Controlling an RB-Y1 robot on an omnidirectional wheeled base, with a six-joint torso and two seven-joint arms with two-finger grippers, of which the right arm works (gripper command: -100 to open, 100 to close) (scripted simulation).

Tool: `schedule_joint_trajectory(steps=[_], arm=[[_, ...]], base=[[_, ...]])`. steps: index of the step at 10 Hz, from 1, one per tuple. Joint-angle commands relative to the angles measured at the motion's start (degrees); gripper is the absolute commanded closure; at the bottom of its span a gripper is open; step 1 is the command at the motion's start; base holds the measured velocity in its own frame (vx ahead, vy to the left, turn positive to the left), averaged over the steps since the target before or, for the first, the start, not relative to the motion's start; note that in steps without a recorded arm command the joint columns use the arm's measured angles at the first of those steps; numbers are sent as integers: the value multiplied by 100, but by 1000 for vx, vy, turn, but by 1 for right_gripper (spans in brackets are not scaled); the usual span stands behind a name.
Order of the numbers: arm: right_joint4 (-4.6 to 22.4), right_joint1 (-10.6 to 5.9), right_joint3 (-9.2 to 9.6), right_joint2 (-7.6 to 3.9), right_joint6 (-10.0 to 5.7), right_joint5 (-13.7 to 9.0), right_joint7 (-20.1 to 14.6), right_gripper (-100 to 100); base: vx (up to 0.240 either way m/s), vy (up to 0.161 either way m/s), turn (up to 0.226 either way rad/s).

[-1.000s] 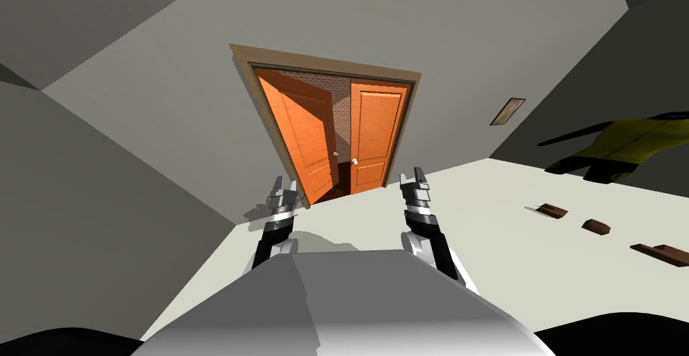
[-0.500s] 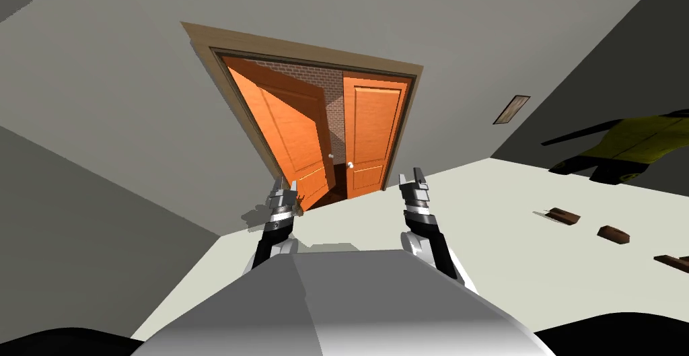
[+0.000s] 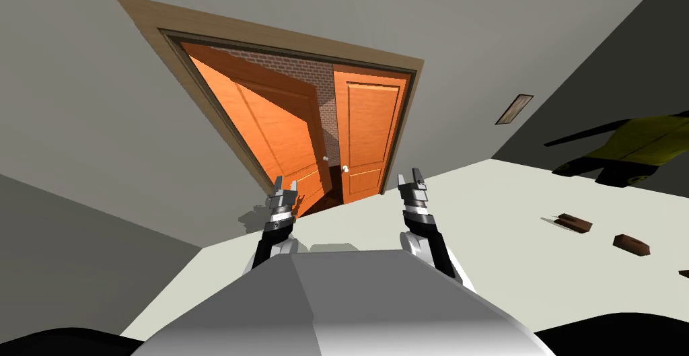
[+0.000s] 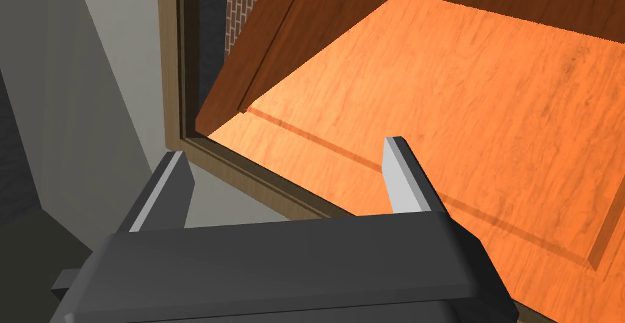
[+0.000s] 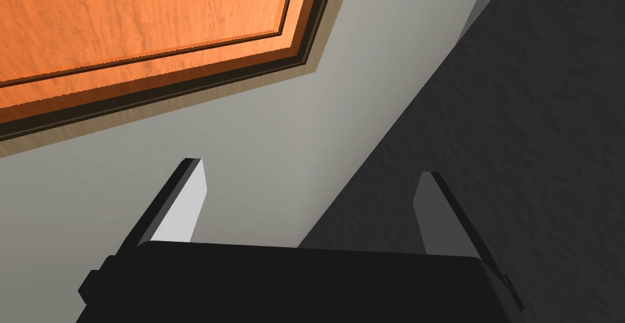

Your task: Push the door open

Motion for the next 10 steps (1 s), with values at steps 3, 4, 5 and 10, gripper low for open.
schedule_joint_trajectory(steps=[3,4,5,10], arm=[[109,-23,55,-58,-45,-72,-98,-100],[139,-31,70,-74,-56,-91,-123,-100],[175,-40,88,-90,-70,-114,-153,-100],[438,-107,218,-183,-170,-281,-375,-100]], base=[[224,-145,-11],[234,-180,-11],[206,-164,0],[209,-145,7]])
